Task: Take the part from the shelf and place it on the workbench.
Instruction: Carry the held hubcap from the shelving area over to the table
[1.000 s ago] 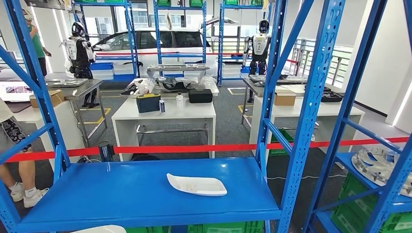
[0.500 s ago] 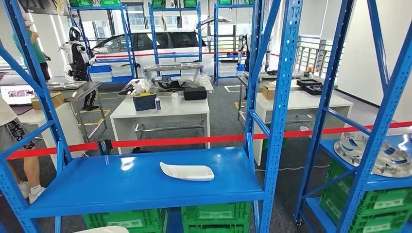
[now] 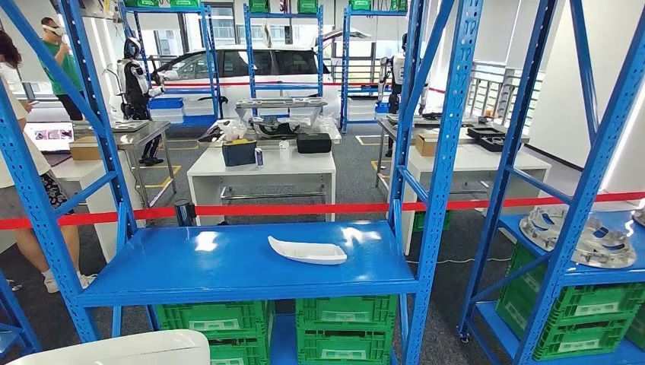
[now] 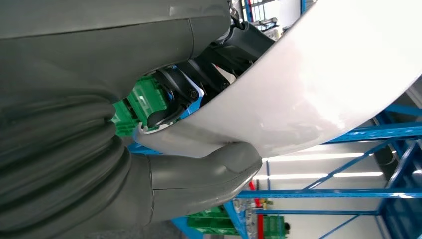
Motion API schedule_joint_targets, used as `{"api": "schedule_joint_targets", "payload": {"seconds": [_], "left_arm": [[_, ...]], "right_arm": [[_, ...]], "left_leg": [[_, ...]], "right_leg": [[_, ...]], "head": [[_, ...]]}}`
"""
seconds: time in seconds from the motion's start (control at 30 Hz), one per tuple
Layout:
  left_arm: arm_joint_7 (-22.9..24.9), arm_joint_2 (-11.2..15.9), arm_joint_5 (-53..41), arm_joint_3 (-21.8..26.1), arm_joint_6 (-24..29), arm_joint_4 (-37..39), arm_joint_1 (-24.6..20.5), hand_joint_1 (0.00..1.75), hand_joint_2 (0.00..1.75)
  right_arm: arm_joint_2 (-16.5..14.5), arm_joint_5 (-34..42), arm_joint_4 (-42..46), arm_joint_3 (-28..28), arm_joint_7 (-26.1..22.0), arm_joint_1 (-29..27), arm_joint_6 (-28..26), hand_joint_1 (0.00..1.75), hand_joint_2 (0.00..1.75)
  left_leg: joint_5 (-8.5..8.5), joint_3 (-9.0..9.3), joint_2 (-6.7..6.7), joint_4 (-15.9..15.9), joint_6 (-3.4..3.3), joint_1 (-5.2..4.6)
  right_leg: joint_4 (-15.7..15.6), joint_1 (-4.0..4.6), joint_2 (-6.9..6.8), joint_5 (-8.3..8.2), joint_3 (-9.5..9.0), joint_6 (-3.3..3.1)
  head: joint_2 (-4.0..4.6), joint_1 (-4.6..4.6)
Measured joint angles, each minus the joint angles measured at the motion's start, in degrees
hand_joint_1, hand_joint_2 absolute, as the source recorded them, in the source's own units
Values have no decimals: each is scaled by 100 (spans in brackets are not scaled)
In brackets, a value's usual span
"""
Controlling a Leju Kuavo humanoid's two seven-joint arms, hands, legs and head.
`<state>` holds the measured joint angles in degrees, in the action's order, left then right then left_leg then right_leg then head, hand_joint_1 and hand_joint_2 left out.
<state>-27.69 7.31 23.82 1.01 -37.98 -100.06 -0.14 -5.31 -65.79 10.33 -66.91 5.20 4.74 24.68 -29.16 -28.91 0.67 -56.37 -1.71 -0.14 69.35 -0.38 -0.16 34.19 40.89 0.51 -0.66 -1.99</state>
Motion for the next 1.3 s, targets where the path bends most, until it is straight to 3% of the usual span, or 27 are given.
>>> {"api": "schedule_joint_targets", "payload": {"seconds": [0.13,0.2,0.27,0.3,0.4,0.43,0.47,0.5,0.57,0.6,0.63,0.7,0.73,0.77,0.83,0.87,0.9,0.93,0.97,1.0,1.07,1.1,1.13,1.2,1.23,1.27,1.3], "left_arm": [[-2,-3,1,-3,-1,12,-9,175,175],[-7,-10,0,-14,-8,55,-36,175,175],[-11,-17,-1,-25,-21,118,-79,175,175],[-14,-19,-2,-27,-26,147,-108,175,175],[-33,-22,2,-31,-34,204,-225,175,175],[-40,-23,5,-32,-34,217,-249,175,175],[-43,-22,8,-33,-34,228,-255,175,175],[-46,-21,16,-33,-34,237,-261,175,175],[-46,-16,50,-33,-33,254,-271,175,175],[-43,-13,74,-33,-33,265,-275,175,175],[-37,-10,95,-33,-33,279,-276,175,175],[-28,-8,119,-33,-33,303,-278,175,175],[-27,-8,122,-33,-33,309,-282,175,175],[-26,-8,123,-34,-33,312,-291,175,175],[-28,-8,124,-36,-33,313,-313,175,175],[-28,-6,125,-37,-34,313,-319,175,175],[-28,-4,125,-38,-34,316,-319,175,175],[-27,-3,125,-38,-34,320,-320,175,175],[-27,-1,125,-38,-35,322,-323,175,175],[-27,-1,125,-38,-35,325,-327,175,175],[-27,-1,127,-38,-34,332,-332,175,175],[-27,-1,130,-38,-33,338,-332,175,175],[-28,-1,134,-38,-31,345,-331,175,175],[-37,-1,143,-39,-17,355,-323,175,175],[-42,-1,146,-39,-8,355,-316,175,175],[-48,-1,150,-39,1,346,-303,175,175],[-54,0,153,-38,7,332,-291,175,175]], "right_arm": [[-1,1,1,-4,0,2,4,0,0],[-2,10,1,-20,0,8,7,0,0],[-3,26,1,-40,0,15,6,0,0],[-3,34,1,-49,7,20,6,0,0],[-13,49,1,-78,64,43,5,0,0],[-21,53,1,-86,78,49,5,0,0],[-27,57,1,-87,83,50,4,0,0],[-33,64,1,-89,86,52,3,0,0],[-33,87,1,-94,97,57,1,0,0],[-33,99,1,-99,108,57,1,0,0],[-33,109,1,-109,120,57,1,0,0],[-33,120,1,-136,144,57,1,0,0],[-33,122,1,-151,151,58,2,0,0],[-34,126,1,-164,153,57,2,0,0],[-35,133,1,-180,150,53,2,0,0],[-36,135,1,-184,149,51,2,0,0],[-36,136,1,-186,150,47,2,0,0],[-36,136,1,-188,154,45,2,0,0],[-37,136,1,-190,158,40,2,0,0],[-41,137,1,-191,159,36,15,0,0],[-49,144,1,-192,155,37,55,0,0],[-51,149,1,-193,144,38,77,0,0],[-50,155,1,-196,127,40,87,0,0],[-49,165,1,-206,75,42,91,0,0],[-49,168,1,-213,48,44,91,0,0],[-49,170,1,-219,20,50,90,0,0],[-49,174,1,-222,-10,57,91,0,0]], "left_leg": [[16,-19,1,0,0,-2],[84,-102,6,-12,3,-7],[206,-272,14,-48,16,-11],[287,-412,16,-99,37,-9],[570,-752,28,-233,212,3],[571,-803,21,-265,269,10],[444,-851,5,-348,302,18],[207,-917,-13,-532,333,28],[-375,-1039,-31,-1155,383,40],[-524,-1066,-33,-1483,399,43],[-518,-1047,-34,-1709,405,45],[-210,-786,-36,-1681,393,45],[-98,-515,-37,-1391,375,45],[-119,-147,-37,-928,350,35],[-335,399,-39,-127,286,2],[-407,511,-39,80,247,-23],[-386,487,-37,113,201,-33],[-321,439,-25,108,151,-36],[-254,384,-13,111,97,-34],[-180,313,-1,116,50,-26],[-36,134,8,104,2,-28],[39,32,10,90,-3,-31],[116,-76,11,70,0,-33],[271,-324,10,7,22,-29],[340,-450,6,-38,42,-25],[394,-568,3,-90,67,-27],[440,-659,3,-144,98,-30]], "right_leg": [[84,0,1,49,12,2],[348,0,2,66,23,5],[585,0,2,-109,-51,5],[367,0,3,-275,-307,-6],[-963,37,10,-298,-1241,-151],[-1156,47,1,-264,-1295,-211],[-1168,43,-14,-333,-1229,-254],[-1178,37,-31,-407,-1148,-290],[-1177,47,-49,-550,-973,-329],[-1173,55,-54,-630,-873,-332],[-1169,62,-58,-713,-765,-330],[-1157,71,-63,-881,-544,-311],[-1148,73,-63,-963,-447,-298],[-1135,80,-60,-1037,-370,-278],[-1126,84,-58,-1178,-290,-228],[-1136,77,-58,-1245,-276,-194],[-1152,67,-58,-1308,-264,-158],[-1143,48,-49,-1306,-242,-123],[-1061,38,-37,-1187,-198,-88],[-875,32,-25,-956,-128,-61],[-208,22,-13,-334,43,-24],[160,21,-12,-146,104,-12],[438,19,-12,-113,113,-6],[512,16,-12,-400,-107,-9],[275,15,-12,-544,-357,-18],[-108,18,-10,-555,-684,-31],[-547,27,-3,-451,-1001,-56]], "head": [[0,1],[0,1],[0,2],[0,2],[0,1],[1,-1],[0,-3],[1,-7],[0,-12],[0,-14],[0,-13],[0,-13],[0,-12],[0,-13],[0,-12],[0,-10],[0,-10],[1,-10],[1,-9],[1,-9],[0,-8],[0,-8],[0,-8],[0,-7],[0,-6],[0,-5],[0,-5]]}}
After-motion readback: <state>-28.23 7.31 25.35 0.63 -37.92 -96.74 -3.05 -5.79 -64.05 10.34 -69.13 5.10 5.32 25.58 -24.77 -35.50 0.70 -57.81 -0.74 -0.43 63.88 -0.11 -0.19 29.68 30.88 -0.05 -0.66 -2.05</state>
